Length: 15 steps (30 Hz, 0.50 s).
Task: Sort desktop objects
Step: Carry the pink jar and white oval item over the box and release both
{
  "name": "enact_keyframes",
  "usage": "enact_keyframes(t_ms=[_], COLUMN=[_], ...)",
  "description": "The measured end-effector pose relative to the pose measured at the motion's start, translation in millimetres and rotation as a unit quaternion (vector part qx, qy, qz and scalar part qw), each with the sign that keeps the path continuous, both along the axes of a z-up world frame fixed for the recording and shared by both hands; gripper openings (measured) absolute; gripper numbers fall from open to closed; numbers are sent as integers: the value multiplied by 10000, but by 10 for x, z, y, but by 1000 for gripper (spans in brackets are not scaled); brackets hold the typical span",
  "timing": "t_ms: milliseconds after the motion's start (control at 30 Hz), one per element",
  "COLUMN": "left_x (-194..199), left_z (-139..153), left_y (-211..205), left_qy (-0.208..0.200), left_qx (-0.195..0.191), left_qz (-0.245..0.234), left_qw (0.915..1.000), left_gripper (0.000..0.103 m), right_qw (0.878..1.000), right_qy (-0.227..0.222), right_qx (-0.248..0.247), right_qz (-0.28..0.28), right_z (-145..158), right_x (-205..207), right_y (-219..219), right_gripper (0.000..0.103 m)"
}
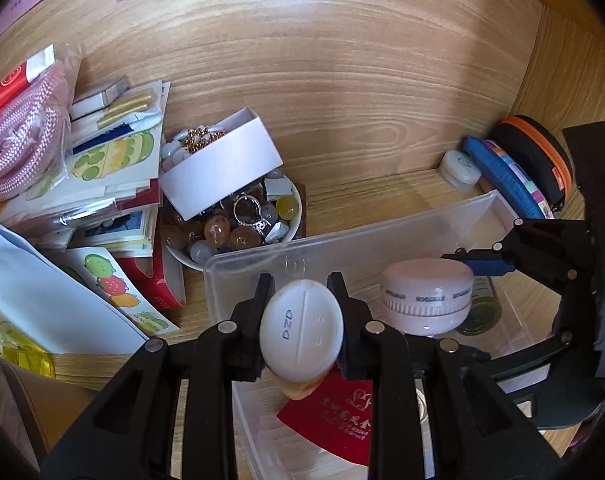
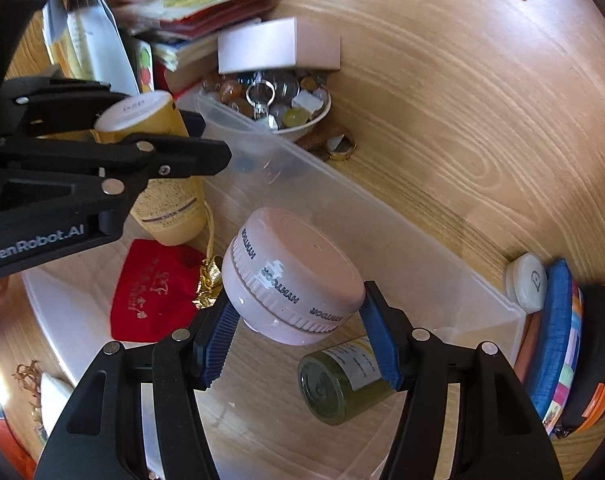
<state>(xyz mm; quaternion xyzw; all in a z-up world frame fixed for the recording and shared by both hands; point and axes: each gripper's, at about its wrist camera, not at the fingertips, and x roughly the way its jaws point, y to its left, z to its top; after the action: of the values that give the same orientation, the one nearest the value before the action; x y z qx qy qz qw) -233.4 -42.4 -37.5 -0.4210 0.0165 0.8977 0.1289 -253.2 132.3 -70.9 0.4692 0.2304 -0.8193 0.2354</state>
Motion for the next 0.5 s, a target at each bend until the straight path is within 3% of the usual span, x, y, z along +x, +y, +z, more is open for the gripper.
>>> enact_keyframes(t_ms=[367,500], left_x=[-7,3], left_z=[-10,-19], left_y=[-5,-11], left_qy=[-47,-46], left_qx=[33,32], left_qz=[-5,-15], left_qw=[10000,10000], left_gripper=[27,45], right_qw=[9994,9991], right_qy=[-140,-48], right_qx=[332,425], right_qz=[-12,-42], right_z=[-91,-82], right_x=[-26,-12], right_y=[-58,-49], right_gripper=[57,57])
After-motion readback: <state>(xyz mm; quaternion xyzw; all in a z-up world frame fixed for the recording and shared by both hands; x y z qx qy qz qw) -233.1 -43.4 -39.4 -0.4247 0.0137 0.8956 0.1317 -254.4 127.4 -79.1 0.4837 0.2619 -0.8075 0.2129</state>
